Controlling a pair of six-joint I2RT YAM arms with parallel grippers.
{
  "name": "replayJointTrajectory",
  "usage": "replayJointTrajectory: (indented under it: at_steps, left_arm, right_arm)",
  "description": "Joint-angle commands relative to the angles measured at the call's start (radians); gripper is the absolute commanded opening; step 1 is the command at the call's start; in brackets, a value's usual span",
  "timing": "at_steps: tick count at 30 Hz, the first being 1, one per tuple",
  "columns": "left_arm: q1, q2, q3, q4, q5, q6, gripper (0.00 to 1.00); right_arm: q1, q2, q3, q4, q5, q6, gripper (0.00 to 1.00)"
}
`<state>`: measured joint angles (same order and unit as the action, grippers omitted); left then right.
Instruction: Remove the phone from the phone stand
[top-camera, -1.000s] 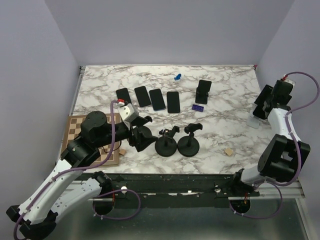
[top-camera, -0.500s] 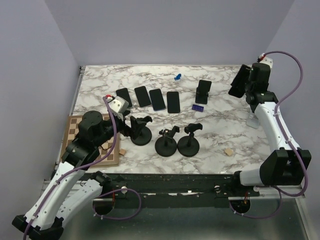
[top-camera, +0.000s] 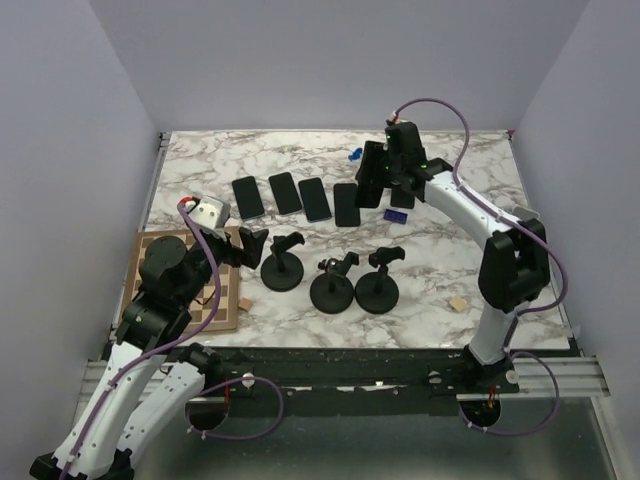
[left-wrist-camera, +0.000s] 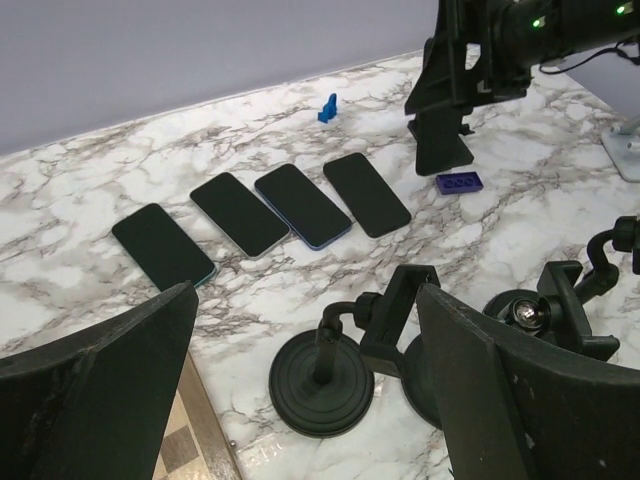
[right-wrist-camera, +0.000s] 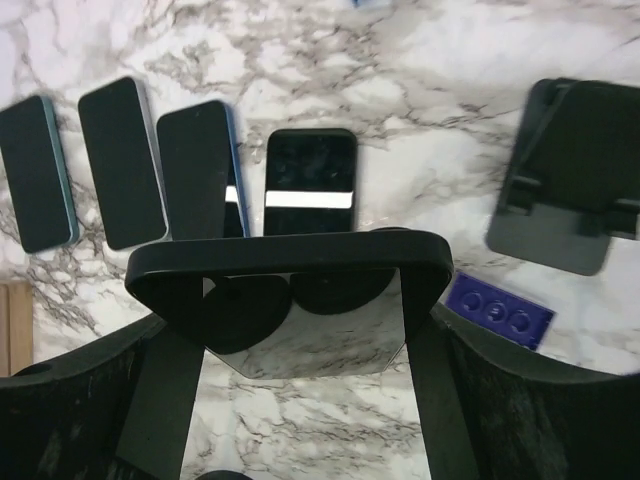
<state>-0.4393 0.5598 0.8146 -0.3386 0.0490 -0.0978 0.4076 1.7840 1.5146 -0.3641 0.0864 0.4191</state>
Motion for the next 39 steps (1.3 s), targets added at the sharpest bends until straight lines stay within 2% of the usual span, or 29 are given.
replayJointTrajectory:
  at_steps: [1, 8, 17, 28, 32, 39]
  left_arm:
    - [0.017, -0.011, -0.009, 0.028, -0.041, 0.013, 0.99]
    - [0.022, -0.01, -0.008, 0.029, -0.027, 0.009, 0.98]
    - [0.028, -0.013, -0.007, 0.03, 0.002, 0.001, 0.99]
    - [0.03, -0.012, -0.006, 0.031, 0.017, -0.003, 0.98]
    - [0.031, -0.007, -0.005, 0.033, 0.026, -0.006, 0.98]
    - [0.038, -0.003, -0.006, 0.033, 0.029, -0.008, 0.98]
  right_arm:
    - [0.019, 0.106, 0.101, -0.047, -0.079, 0.026, 0.01]
    - [0.021, 0.274, 0.25, -0.18, -0.097, -0.042, 0.01]
    - [0.012, 0.429, 0.351, -0.225, -0.096, -0.127, 0.01]
    - [-0.122, 0.516, 0.376, -0.278, -0.288, -0.195, 0.01]
    - [-0.135, 0.534, 0.378, -0.289, -0.244, -0.204, 0.0]
    - [-0.1, 0.54, 0.354, -0.255, -0.102, -0.12, 0.01]
